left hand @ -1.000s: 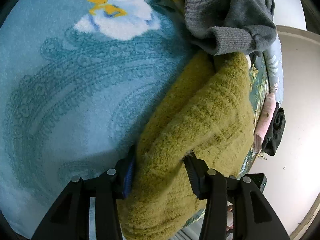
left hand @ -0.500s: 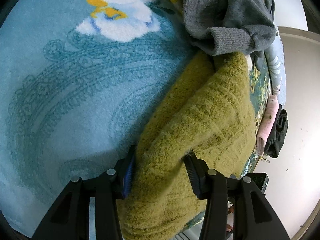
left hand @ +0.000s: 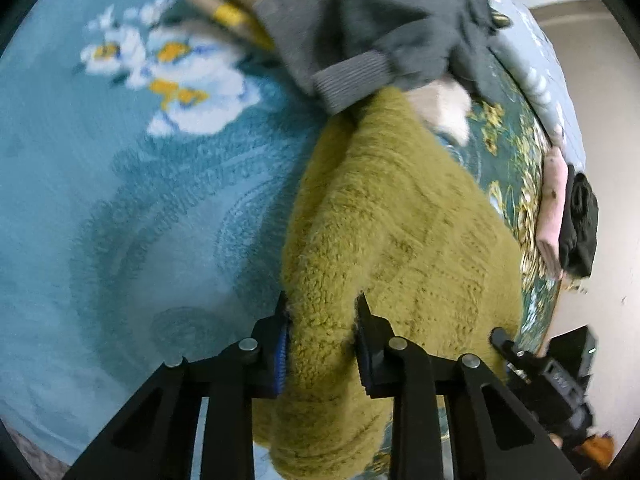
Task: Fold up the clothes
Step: 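Lift the folded sweater with both grippers, then carry the folded sweater with both grippers toward the pink clothing stack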
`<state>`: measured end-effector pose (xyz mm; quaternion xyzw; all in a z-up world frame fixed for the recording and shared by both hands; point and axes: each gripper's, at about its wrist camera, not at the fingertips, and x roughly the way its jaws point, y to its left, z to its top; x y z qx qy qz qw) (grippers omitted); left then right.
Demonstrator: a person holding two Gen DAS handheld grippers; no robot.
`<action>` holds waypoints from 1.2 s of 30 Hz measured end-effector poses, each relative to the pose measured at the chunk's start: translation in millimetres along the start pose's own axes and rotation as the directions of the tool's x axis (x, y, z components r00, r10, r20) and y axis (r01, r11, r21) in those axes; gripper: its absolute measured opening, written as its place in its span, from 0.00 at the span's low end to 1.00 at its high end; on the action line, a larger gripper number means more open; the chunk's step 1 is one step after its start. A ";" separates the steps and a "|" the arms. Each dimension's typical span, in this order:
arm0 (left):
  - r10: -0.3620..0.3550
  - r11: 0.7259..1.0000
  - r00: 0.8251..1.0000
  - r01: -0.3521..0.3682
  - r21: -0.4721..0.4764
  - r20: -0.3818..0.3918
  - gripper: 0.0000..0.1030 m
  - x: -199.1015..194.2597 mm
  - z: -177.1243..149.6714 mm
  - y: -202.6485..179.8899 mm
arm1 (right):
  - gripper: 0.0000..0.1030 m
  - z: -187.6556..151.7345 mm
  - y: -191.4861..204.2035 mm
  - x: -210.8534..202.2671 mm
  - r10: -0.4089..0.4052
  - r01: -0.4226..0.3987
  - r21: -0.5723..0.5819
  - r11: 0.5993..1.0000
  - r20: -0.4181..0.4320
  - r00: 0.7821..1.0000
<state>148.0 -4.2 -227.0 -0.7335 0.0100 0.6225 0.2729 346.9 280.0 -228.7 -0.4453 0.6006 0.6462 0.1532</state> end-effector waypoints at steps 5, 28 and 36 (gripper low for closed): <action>0.000 0.999 0.999 -0.002 0.047 0.034 0.27 -77.9 52.8 79.8 | 0.30 -21.4 39.9 -26.2 -0.037 0.038 -0.055 0.998 0.029 0.999; -0.182 0.961 0.930 0.098 0.260 0.321 0.26 -236.0 -22.1 -55.5 | 0.30 -111.2 162.1 -209.3 0.088 -0.007 -0.338 0.941 0.225 0.970; -0.217 0.936 0.855 0.045 0.350 0.471 0.26 -254.9 -63.1 -184.7 | 0.30 -70.4 139.6 -289.8 0.232 -0.115 -0.435 0.893 0.227 0.946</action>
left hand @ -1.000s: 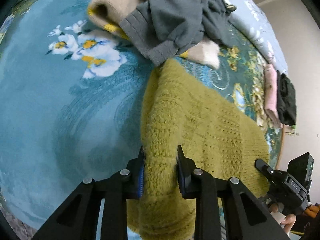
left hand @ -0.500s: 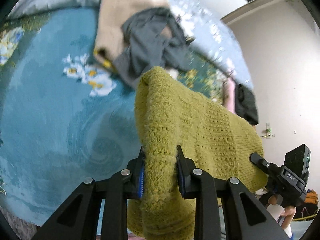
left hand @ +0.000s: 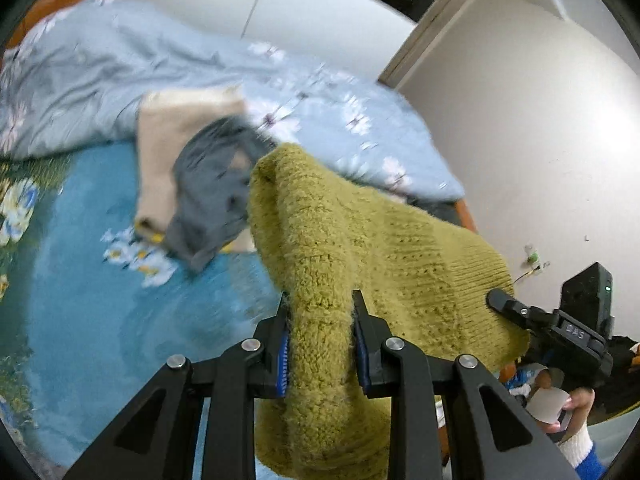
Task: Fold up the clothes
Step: 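Carry the folded sweater with both grippers toward the pink clothing stack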
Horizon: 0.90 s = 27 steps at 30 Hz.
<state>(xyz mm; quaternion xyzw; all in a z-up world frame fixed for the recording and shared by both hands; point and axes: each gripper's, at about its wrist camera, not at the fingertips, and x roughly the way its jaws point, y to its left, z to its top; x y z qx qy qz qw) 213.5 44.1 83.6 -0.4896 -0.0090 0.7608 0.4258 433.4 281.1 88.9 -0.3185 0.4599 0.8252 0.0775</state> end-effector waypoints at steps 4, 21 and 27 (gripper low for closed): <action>-0.003 1.000 1.000 0.003 -0.018 0.025 0.26 6.0 -15.8 -73.7 | 0.30 33.1 -26.9 -59.3 0.018 -0.018 -0.053 0.998 -0.002 1.000; -0.084 0.990 0.993 0.092 0.105 -0.083 0.26 102.6 -32.3 -301.3 | 0.30 89.0 -192.4 -260.7 -0.030 0.015 0.112 0.994 0.133 0.991; -0.117 0.984 0.986 0.132 0.122 -0.122 0.26 136.0 -26.0 -329.6 | 0.30 104.1 -221.8 -286.9 -0.089 0.065 0.155 0.986 0.150 0.985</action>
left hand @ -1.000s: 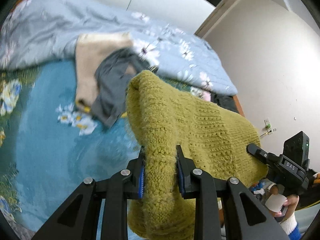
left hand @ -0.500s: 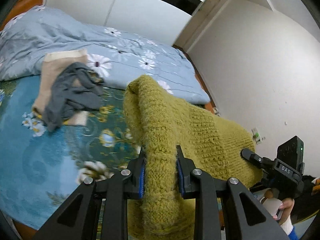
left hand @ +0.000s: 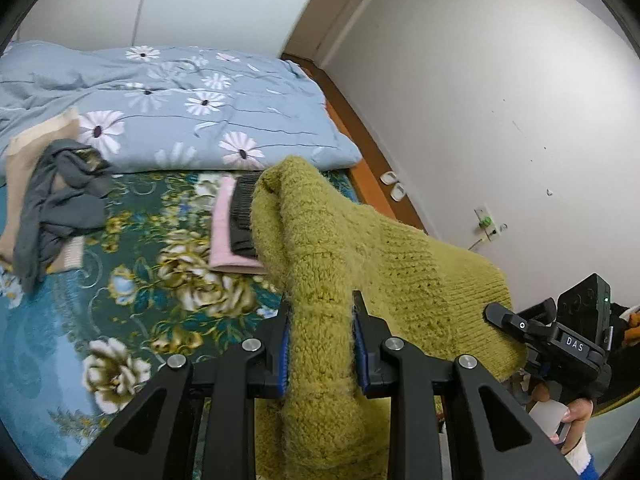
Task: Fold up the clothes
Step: 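Carry the folded sweater with both grippers toward the pink clothing stack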
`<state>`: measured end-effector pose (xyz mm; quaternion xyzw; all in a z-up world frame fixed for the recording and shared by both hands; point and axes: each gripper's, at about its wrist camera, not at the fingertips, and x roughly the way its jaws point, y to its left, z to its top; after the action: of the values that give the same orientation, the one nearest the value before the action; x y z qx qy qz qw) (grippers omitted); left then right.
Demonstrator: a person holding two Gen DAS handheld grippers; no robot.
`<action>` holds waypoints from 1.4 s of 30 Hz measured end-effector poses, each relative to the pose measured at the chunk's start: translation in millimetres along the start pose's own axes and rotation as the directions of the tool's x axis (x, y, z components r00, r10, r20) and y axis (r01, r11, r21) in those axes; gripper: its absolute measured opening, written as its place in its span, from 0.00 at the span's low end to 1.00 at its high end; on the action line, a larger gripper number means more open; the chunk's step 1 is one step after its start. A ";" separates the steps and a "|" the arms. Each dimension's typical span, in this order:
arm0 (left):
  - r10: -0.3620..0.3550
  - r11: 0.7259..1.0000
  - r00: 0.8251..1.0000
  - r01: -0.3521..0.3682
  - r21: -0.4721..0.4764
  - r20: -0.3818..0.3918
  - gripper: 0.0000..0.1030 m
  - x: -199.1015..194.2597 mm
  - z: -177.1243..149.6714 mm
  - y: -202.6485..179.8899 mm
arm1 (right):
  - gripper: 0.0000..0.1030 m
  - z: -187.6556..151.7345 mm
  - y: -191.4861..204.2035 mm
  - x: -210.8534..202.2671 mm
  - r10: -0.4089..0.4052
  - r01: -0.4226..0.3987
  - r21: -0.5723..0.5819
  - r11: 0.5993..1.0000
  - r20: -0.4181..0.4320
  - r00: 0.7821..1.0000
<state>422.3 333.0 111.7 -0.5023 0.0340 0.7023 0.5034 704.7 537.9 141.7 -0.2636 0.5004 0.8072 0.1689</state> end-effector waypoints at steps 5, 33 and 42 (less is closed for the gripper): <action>-0.007 1.000 1.000 0.007 0.009 -0.003 0.26 27.0 22.8 0.7 | 0.30 29.8 -9.4 15.4 -0.024 0.024 -0.005 1.000 -0.012 1.000; 0.005 0.970 0.987 -0.043 -0.238 -0.160 0.26 287.6 139.3 138.4 | 0.30 215.4 -137.7 277.7 -0.183 0.207 0.062 0.976 -0.271 0.945; -0.043 0.991 0.999 0.041 -0.128 -0.012 0.26 256.7 161.8 115.7 | 0.30 233.8 -117.8 272.8 -0.116 0.116 -0.013 0.993 -0.200 0.973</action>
<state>230.9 538.5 -51.3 -0.5393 -0.0181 0.6884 0.4847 488.6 802.2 -20.9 -0.3724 0.4980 0.7657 0.1644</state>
